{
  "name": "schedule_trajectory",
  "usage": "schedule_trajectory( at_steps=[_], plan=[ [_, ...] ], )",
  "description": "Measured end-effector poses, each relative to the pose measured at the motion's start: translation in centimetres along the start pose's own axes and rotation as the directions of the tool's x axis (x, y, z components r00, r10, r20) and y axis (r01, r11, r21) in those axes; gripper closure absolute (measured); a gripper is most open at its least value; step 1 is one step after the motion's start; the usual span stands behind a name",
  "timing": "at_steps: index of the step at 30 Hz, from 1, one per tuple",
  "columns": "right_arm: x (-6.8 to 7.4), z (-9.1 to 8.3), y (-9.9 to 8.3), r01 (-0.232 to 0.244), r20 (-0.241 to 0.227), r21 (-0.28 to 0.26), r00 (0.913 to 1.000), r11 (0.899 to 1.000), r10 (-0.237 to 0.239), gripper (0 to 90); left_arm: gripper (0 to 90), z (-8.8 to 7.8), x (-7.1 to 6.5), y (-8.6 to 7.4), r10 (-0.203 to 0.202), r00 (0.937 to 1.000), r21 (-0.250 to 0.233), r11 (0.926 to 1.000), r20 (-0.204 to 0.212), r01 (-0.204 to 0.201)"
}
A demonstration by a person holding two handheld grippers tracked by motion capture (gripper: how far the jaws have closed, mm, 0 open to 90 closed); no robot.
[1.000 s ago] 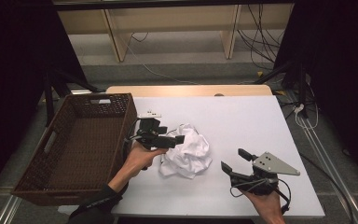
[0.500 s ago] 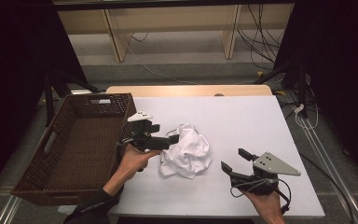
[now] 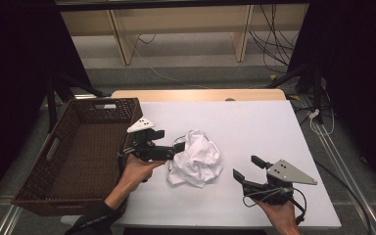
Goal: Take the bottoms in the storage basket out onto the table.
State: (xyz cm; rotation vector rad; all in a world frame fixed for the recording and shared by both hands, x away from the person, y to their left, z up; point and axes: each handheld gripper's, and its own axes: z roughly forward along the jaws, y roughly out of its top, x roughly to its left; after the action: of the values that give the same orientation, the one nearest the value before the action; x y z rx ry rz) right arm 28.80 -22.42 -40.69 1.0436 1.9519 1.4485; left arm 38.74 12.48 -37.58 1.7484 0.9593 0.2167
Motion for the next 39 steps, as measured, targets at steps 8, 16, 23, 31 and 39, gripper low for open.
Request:
schedule_trajectory(
  at_steps=[8, 16, 23, 31, 39],
  plan=[
    [0.0, -0.1, 0.0, -0.001, 0.000, -0.006, 1.0000, 1.000, 0.001, 25.9, 3.3, -0.9, -0.7, 0.0, 0.039, 0.9992, -0.039, 0.9984, -0.007, -0.039],
    [0.1, -0.3, 0.1, -0.003, 0.001, -0.013, 1.0000, 1.000, 0.003, 25.9, 3.2, -1.5, -1.6, -0.5, 0.051, 0.9987, -0.066, 0.9966, 0.002, -0.050],
    [0.2, -0.4, 0.1, -0.003, 0.000, -0.018, 1.0000, 1.000, 0.003, 25.5, 3.2, -1.6, -1.8, -1.2, 0.051, 0.9987, -0.067, 0.9964, 0.002, -0.051],
    [0.3, -0.4, 0.1, -0.003, 0.000, -0.019, 1.0000, 1.000, 0.003, 24.6, 2.3, -1.8, -2.1, -2.1, 0.061, 0.9981, -0.068, 0.9959, 0.006, -0.060],
    [0.4, -0.4, 0.1, -0.006, -0.004, -0.026, 1.0000, 1.000, 0.006, 24.3, 1.9, -2.3, -2.3, -3.1, 0.082, 0.9966, -0.078, 0.9936, 0.001, -0.082]
  ],
)
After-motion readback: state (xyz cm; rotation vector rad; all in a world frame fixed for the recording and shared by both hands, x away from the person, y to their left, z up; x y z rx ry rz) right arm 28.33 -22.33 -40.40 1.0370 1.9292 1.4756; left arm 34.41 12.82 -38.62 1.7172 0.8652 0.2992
